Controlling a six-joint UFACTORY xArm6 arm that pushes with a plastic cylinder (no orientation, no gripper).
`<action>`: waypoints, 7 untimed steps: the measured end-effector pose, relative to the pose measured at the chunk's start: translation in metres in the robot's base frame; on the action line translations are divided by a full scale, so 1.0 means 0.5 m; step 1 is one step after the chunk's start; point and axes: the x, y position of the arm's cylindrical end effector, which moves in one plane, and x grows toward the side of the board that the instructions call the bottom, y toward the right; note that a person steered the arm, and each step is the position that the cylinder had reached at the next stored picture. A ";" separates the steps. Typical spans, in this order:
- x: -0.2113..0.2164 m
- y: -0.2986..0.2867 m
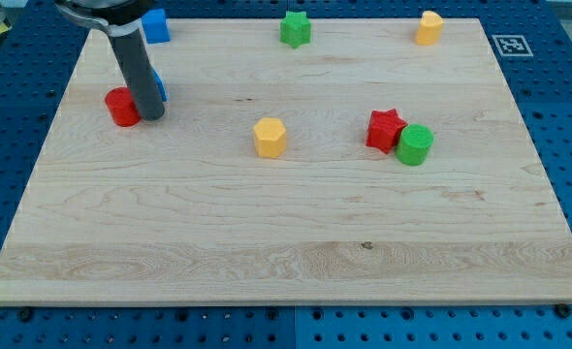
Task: Move the blue triangle closer to the red star
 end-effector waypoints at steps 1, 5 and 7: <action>0.000 0.019; 0.046 0.017; 0.021 0.030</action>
